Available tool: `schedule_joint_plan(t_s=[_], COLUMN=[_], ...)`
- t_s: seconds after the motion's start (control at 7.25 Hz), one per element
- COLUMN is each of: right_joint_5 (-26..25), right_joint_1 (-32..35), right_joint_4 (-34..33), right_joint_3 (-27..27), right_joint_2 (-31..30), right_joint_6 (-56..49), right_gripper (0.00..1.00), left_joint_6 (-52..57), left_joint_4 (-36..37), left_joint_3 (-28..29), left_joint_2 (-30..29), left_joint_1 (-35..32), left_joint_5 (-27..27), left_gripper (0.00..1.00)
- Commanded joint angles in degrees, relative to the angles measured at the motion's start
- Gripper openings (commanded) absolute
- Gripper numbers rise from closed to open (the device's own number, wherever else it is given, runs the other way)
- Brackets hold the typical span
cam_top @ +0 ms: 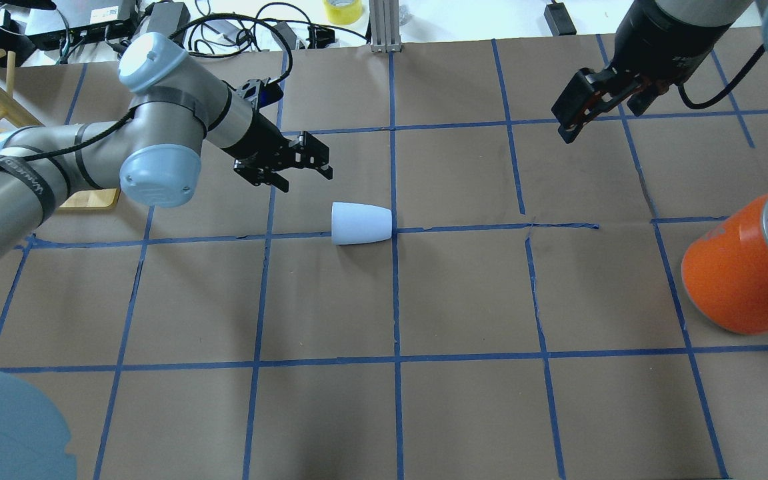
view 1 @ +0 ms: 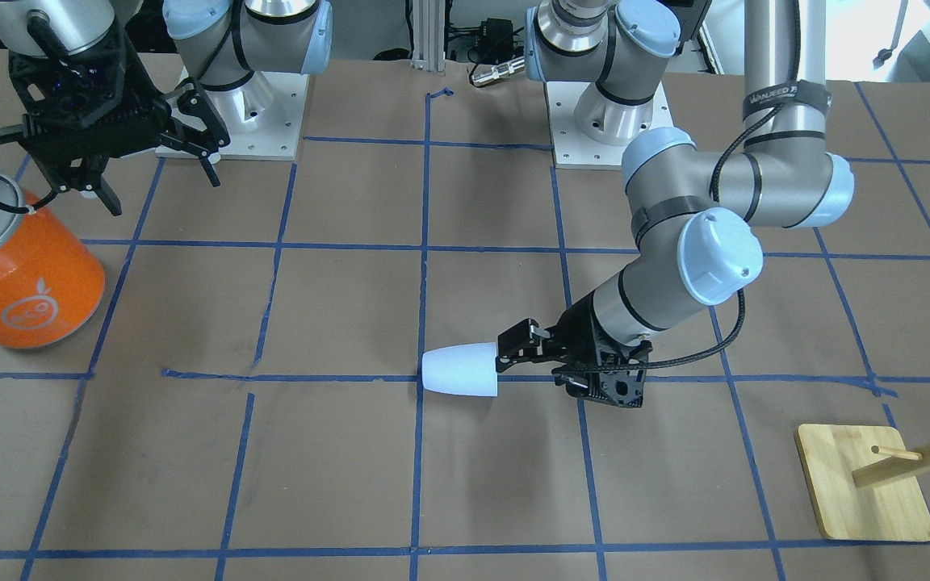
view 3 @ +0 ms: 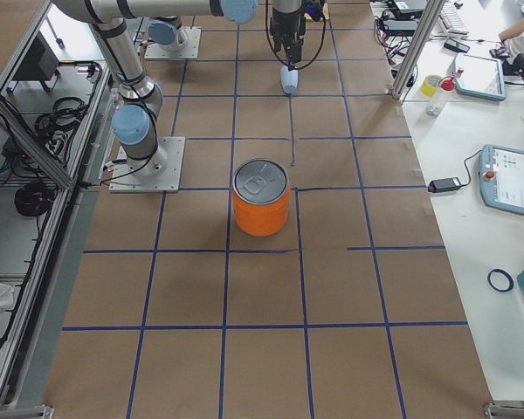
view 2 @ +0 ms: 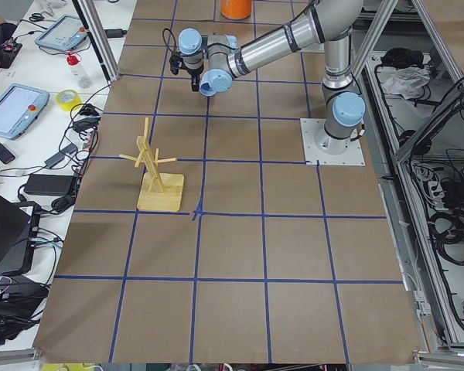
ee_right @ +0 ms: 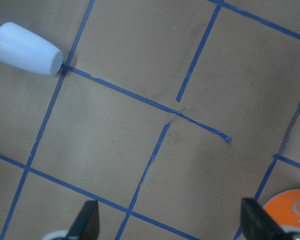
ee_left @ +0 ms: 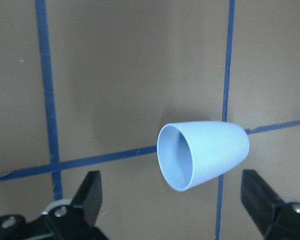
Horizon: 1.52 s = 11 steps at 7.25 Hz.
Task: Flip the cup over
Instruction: 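Reach the left gripper to the cup lying on its side and grasp it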
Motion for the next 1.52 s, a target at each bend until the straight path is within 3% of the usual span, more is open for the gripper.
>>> schedule_joint_plan(t_s=[0.0, 0.41, 0.69, 0.83, 0.97, 1.1, 1.38], right_joint_5=[-3.7, -0.6, -0.8, -0.9, -1.9, -1.9, -1.8], right_joint_1=[0.7, 1.0, 1.0, 1.0, 1.0, 1.0, 1.0], right_joint_4=[-0.7, -1.0, -1.3, -0.5, -0.6, -0.6, -0.5], right_joint_3=[0.7, 0.8, 1.0, 1.1, 1.4, 1.6, 2.4], right_joint_2=[-1.5, -1.3, -1.3, -1.3, -1.6, -1.5, -1.8], right_joint_6=[7.6, 17.2, 17.3, 17.3, 17.3, 16.6, 16.6], right_gripper=[1.0, 1.0, 1.0, 1.0, 1.0, 1.0, 1.0], left_joint_6=[-0.2, 0.3, -0.5, -0.8, -1.5, -3.3, -16.3], left_joint_4=[1.6, 2.1, 2.0, 1.8, 1.7, 1.3, 2.4], left_joint_3=[-0.1, -0.4, -0.5, -0.5, -0.4, -0.2, 1.4], left_joint_2=[-2.9, -5.9, -6.5, -6.7, -6.7, -6.6, -6.1], left_joint_1=[-1.9, -2.0, -3.1, -3.1, -3.1, -3.1, -3.1], left_joint_5=[-0.3, -6.2, -6.1, -6.4, -6.3, -6.4, -5.9], left_gripper=[1.0, 1.0, 1.0, 0.83, 0.5, 0.01, 0.0])
